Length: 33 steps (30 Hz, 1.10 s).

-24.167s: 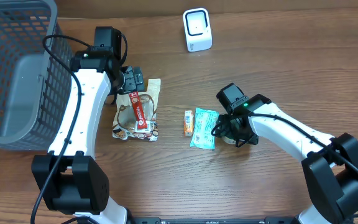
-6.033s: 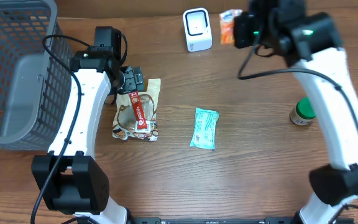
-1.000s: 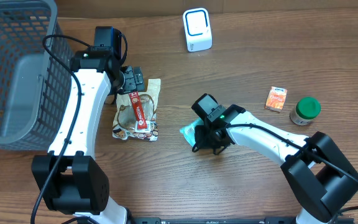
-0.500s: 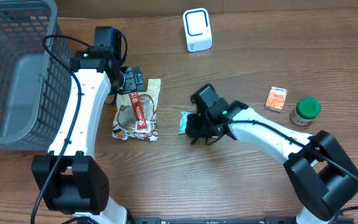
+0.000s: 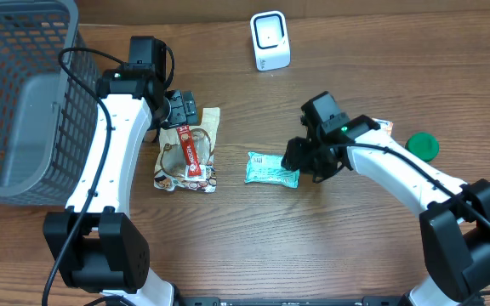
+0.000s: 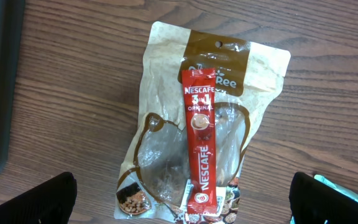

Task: Scan the item barcode

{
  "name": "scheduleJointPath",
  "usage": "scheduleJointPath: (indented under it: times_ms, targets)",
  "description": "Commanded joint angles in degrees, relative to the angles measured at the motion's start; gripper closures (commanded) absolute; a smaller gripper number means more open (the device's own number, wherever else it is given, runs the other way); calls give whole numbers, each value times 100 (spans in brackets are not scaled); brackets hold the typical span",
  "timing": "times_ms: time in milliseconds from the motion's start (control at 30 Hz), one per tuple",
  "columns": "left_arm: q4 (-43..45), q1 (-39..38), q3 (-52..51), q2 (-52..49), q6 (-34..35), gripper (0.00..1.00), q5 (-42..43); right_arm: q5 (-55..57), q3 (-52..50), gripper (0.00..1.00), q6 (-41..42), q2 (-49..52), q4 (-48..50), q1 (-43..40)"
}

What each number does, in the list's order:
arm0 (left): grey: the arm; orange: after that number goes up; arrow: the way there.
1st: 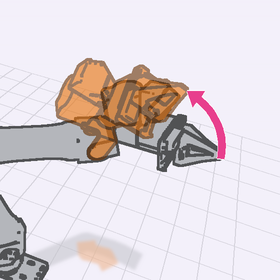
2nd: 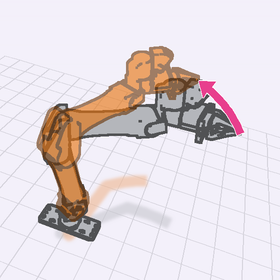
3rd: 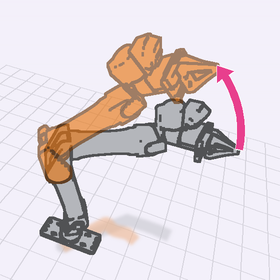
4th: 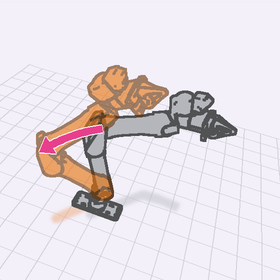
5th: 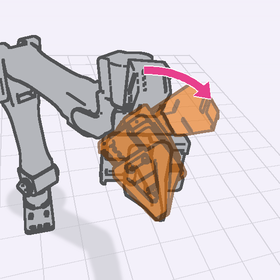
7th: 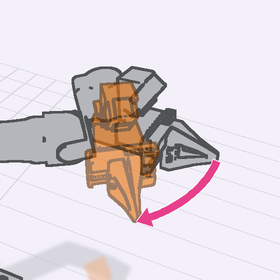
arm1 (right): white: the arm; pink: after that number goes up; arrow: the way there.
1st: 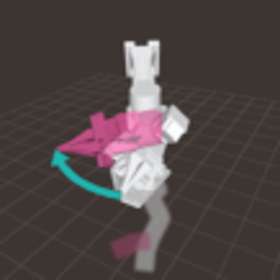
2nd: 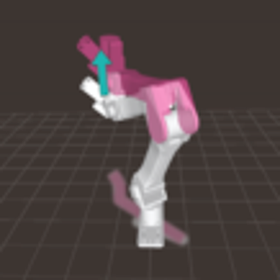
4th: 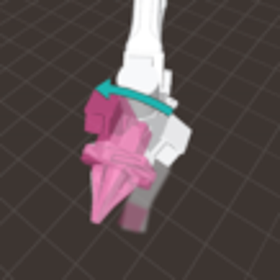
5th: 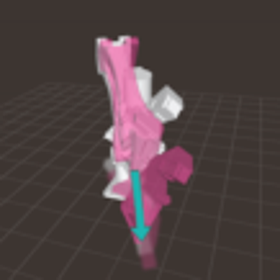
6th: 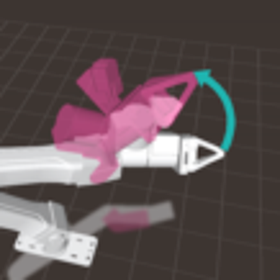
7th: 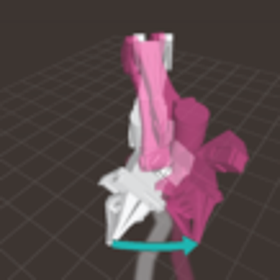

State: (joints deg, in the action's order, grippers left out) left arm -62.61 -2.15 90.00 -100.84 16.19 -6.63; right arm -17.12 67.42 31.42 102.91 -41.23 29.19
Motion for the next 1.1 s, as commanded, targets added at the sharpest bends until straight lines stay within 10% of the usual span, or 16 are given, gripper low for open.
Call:
scheduleJointPath:
  times_ms: [0, 633, 667, 733, 767, 1067]
  targets:
    - [4, -11, 81, 120, 55, 0, 26, 166, -157, 28, -35, -101, 13, 79]
    - [739, -11, 81, 120, 61, 0, 605, 92, -184, 18, 334, -101, -61, -2]
    - [669, -11, 81, 120, 31, 7, 828, 76, -184, 18, 334, -101, -81, -2]
    - [400, -22, 74, 118, -39, 77, 1685, 55, -184, 18, 332, -101, -96, -7]
    - [282, -55, 39, 116, -116, 95, 2157, 52, -184, 18, 334, -101, -105, -7]
    - [815, -1058, -1252, 107, -203, 93, 2699, 37, -210, 19, 439, -96, -92, -7]
